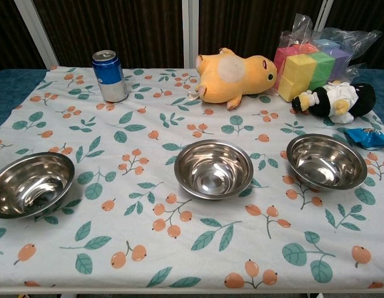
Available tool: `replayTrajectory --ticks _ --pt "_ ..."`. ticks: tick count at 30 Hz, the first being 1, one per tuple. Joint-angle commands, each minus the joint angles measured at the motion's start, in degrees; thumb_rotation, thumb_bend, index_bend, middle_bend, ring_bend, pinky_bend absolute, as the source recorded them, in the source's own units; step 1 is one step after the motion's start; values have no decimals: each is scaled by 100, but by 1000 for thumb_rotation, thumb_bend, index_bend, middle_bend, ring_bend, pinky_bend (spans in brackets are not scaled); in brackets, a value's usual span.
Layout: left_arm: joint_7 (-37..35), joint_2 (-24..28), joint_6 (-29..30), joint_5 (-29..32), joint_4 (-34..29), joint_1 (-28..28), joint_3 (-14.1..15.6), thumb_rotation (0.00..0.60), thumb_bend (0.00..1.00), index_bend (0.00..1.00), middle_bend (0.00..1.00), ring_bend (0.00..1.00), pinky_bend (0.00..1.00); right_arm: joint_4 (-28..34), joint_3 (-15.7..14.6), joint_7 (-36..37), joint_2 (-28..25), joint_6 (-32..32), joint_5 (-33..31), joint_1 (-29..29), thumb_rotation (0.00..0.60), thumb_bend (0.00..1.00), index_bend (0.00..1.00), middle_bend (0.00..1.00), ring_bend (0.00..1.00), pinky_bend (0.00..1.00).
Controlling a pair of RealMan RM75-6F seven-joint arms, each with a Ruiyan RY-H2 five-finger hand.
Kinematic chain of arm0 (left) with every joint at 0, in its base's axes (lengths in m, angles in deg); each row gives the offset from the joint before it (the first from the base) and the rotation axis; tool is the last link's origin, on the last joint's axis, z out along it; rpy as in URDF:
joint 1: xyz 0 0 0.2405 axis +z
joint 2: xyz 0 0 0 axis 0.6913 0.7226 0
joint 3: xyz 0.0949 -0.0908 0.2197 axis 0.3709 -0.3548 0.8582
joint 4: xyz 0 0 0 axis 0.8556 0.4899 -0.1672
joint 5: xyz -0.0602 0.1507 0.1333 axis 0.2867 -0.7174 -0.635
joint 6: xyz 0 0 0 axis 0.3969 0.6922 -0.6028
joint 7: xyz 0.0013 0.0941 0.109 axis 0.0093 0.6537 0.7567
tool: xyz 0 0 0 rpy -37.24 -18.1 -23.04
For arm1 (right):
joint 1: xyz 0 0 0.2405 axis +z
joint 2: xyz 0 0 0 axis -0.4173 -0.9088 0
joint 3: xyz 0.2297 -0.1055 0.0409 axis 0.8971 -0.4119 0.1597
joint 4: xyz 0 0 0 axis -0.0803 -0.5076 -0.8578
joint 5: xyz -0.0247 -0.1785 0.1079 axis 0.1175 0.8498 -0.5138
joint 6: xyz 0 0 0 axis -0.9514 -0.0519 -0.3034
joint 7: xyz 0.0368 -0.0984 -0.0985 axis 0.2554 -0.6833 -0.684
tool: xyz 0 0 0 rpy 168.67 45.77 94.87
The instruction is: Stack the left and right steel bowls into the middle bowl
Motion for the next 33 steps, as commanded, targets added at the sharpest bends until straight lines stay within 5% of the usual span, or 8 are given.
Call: replayTrajectory --ticks 1,12,16,22,33 --pt "14 5 15 -11 -12 4 5 600 124 357 381 276 417 18 12 0 -14 -8 -2 4 600 26 364 372 244 506" --pt "65 52 -26 4 -70 -54 -38 600 125 358 380 276 417 217 84 -11 -61 -15 14 63 600 26 364 369 249 506" --pt "78 76 -26 -19 -114 -67 -32 600 124 357 380 276 417 261 55 -113 -47 84 51 115 600 26 367 378 342 505" --pt "61 51 -7 -55 -89 -64 -8 600 124 357 381 275 417 183 -27 -486 25 780 -135 348 600 26 427 426 471 562" --pt "-86 158 148 -56 -90 -31 -68 600 124 358 380 276 417 -24 -77 -1318 566 1865 -381 875 600 43 444 437 470 570"
